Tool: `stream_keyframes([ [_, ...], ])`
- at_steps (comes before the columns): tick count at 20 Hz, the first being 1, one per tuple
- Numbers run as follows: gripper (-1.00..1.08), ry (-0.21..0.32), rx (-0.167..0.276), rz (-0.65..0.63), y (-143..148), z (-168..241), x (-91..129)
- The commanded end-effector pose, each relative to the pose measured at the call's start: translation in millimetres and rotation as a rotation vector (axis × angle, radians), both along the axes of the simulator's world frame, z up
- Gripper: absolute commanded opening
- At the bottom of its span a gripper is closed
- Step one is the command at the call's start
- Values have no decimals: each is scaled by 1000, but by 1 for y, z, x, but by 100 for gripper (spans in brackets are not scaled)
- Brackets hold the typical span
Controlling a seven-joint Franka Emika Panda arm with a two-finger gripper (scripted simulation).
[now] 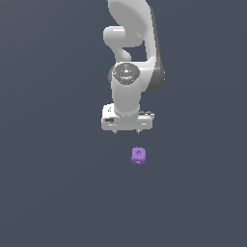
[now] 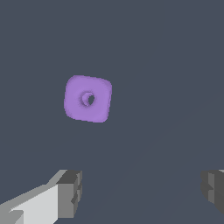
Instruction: Pick up the object and move it to a goal position.
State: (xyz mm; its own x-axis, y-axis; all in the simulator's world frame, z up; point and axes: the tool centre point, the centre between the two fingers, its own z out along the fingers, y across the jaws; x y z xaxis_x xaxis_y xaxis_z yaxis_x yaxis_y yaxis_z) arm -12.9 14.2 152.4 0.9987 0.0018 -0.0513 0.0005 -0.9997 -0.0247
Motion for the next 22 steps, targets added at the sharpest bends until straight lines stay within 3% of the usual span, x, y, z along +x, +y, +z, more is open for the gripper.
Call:
stream_keyframes([
  [1,100,0,0,0,0,0,0],
  [11,100,-15,-28,51,-3,5,7],
  [22,100,-23,-28,2,11,-10,21],
])
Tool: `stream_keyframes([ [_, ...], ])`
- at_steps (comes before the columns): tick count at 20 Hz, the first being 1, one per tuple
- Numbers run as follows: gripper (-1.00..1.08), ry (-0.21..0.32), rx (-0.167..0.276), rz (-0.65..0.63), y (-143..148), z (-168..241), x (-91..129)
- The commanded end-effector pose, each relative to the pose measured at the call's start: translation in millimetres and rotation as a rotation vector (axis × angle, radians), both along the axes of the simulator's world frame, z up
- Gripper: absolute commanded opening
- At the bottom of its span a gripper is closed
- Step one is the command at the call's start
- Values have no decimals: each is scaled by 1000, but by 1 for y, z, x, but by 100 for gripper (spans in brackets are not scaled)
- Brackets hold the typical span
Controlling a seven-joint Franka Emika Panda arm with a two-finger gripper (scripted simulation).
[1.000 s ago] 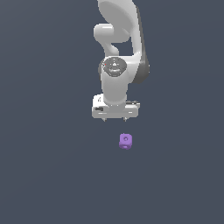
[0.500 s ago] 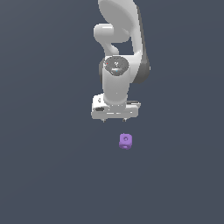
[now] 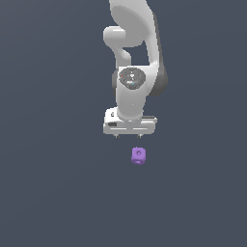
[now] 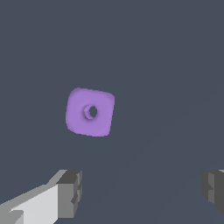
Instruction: Pick up the object and move it to a goal position.
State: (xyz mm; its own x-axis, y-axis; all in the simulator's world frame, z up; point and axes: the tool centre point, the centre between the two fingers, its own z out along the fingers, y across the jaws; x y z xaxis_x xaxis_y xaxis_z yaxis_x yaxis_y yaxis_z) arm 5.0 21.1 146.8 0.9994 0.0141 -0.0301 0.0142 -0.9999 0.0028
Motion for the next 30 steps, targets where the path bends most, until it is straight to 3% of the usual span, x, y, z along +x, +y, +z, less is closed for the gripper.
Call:
stream_keyframes([
  [1,100,-4,0,-21,7,-7,6],
  [13,100,-27,0,-145,46,-51,39],
  [23,100,-29,1,-158,51,-60,41],
  [30,100,-30,1,-161,51,-91,41],
])
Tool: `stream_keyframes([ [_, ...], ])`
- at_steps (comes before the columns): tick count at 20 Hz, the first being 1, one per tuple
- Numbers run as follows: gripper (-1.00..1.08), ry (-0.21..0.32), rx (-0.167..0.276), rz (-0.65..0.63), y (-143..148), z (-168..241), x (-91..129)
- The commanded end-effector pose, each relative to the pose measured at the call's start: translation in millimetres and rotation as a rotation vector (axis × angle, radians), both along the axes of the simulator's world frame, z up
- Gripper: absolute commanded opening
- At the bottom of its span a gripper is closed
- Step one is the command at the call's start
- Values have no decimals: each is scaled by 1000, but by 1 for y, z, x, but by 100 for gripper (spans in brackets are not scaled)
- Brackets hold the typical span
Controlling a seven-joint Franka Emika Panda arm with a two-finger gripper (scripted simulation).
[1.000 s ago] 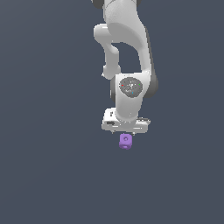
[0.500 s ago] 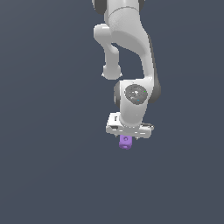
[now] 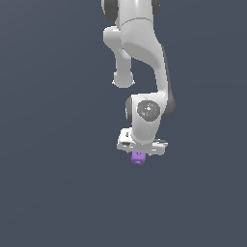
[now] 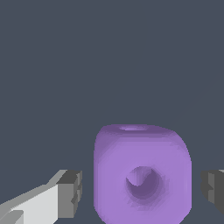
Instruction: Pick up the object and move it to a goal position.
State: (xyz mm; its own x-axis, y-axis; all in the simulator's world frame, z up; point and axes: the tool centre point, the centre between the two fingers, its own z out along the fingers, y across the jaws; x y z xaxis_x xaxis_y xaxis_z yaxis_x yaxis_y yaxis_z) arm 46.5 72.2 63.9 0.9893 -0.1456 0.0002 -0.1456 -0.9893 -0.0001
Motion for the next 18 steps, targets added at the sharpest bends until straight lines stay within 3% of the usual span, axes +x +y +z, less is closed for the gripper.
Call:
stream_keyframes([
  [1,100,1,0,-1,0,-13,-1],
  [8,100,0,0,-2,0,-25,1],
  [9,-100,0,0,-2,0,-25,1],
  [18,-100,0,0,-2,0,-25,1],
])
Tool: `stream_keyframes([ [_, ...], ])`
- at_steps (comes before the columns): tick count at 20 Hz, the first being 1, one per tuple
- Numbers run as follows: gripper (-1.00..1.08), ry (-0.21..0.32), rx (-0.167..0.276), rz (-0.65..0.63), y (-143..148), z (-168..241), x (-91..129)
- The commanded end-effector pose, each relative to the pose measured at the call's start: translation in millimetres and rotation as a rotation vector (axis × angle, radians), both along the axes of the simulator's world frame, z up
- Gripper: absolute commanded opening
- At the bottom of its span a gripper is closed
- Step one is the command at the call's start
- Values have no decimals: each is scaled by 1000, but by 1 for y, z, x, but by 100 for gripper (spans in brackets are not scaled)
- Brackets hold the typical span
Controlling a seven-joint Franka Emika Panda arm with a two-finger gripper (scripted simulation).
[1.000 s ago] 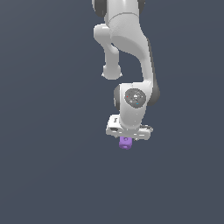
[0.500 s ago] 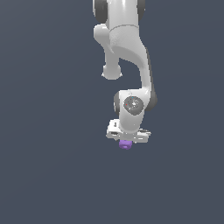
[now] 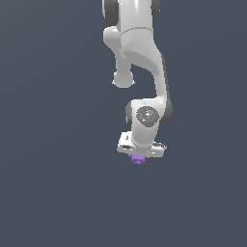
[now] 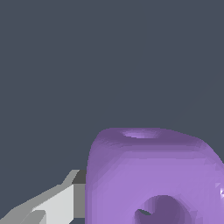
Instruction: Pick up the object and move it to a goal position.
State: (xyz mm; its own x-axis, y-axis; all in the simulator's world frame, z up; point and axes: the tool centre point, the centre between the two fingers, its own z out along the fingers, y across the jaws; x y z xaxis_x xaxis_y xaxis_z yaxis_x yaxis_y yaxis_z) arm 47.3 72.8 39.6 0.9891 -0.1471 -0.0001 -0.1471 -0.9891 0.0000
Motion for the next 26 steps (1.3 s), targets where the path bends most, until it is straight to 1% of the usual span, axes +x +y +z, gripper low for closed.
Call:
stream_keyframes([
  [1,-100,0,0,-1,0,0,0],
  [6,-100,0,0,-1,4,9,1],
  [11,-100,0,0,-1,16,34,5],
  [16,-100,0,0,-1,35,74,10],
  [26,-100,0,-1,-1,83,171,24],
])
